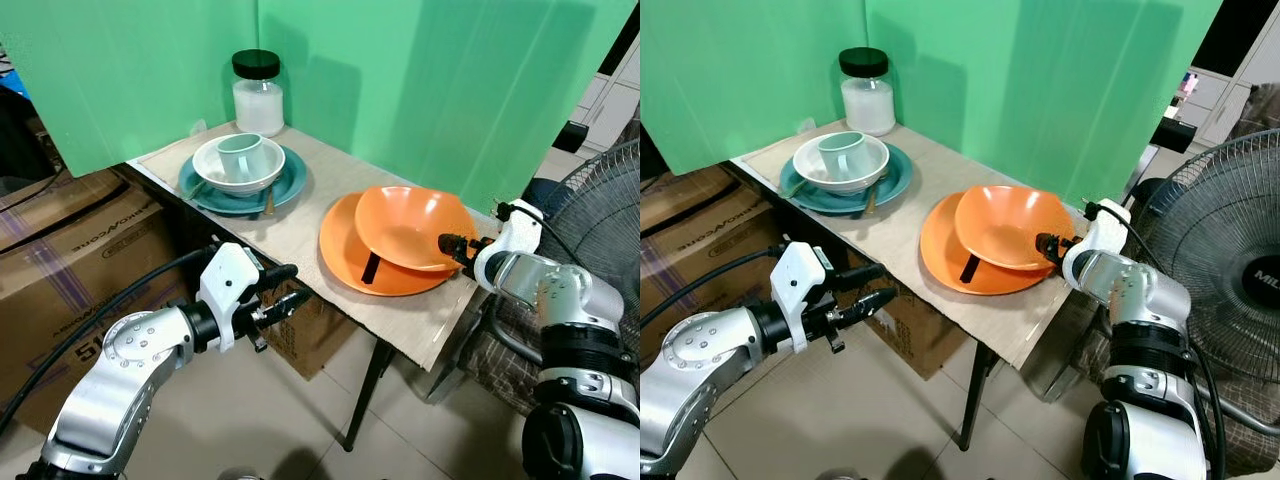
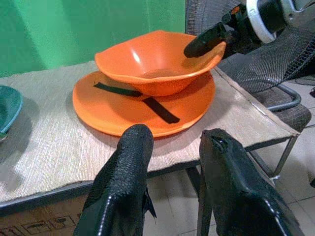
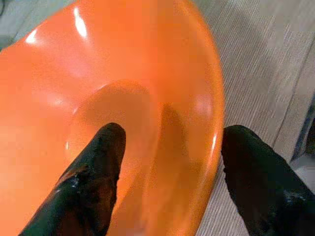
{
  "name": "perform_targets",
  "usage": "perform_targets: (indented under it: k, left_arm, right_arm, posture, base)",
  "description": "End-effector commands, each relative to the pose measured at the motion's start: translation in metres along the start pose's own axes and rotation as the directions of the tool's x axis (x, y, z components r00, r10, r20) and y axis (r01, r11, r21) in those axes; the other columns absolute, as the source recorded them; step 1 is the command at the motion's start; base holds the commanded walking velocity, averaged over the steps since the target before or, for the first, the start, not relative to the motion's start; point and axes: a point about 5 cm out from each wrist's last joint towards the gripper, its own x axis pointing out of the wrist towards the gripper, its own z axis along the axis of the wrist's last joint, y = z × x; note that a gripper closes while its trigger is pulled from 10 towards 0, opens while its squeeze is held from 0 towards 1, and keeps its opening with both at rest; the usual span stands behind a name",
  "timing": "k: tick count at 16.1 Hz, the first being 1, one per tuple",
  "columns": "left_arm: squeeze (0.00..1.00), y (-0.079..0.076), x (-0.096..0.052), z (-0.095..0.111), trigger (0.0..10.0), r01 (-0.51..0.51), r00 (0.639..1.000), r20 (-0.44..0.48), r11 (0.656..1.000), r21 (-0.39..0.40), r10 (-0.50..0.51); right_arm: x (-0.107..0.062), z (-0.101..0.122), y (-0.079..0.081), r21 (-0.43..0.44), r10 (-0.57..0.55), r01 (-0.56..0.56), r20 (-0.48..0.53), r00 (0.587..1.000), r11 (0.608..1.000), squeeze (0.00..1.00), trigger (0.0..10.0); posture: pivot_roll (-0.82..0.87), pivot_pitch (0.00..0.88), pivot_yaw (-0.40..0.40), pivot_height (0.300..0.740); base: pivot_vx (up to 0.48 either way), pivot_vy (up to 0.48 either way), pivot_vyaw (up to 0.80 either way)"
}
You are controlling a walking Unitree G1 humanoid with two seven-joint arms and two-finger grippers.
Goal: Setting the table
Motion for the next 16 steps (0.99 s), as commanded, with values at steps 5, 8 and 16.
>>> perform_targets:
  k: [5, 8, 16]
  left_arm:
    - [0.0, 0.0024, 0.0003, 0.0021, 10.0, 0.005, 1.0, 0.009, 1.0, 0.023, -0.005]
    - [0.0, 0.0031, 0.0012, 0.0017, 10.0, 0.006, 1.0, 0.009, 1.0, 0.025, -0.006]
    - [0.0, 0.0028, 0.0021, 0.0018, 10.0, 0.031, 1.0, 0.002, 0.999, 0.028, -0.031]
  right_arm:
    - [-0.0065, 0.011, 0.0012, 0.075, 0.071, -0.069, -0.024, 0.997, 0.995, 0.0, 0.0]
    - [-0.0068, 0.0106, 0.0028, 0.078, 0.08, -0.077, -0.029, 0.996, 0.994, 0.0, 0.0]
    - [-0.0064, 0.0055, -0.0001, 0.118, 0.088, -0.083, -0.034, 0.996, 0.99, 0.0, 0.0]
  posture:
    - [0.2, 0.0, -0.059, 0.74]
    - [0.2, 0.0, -0.054, 0.74]
    - [0.2, 0.0, -0.049, 0.74]
  base:
    - [0.0, 0.0, 0.0]
    - [0.0, 0.0, 0.0]
    - [0.0, 0.0, 0.0]
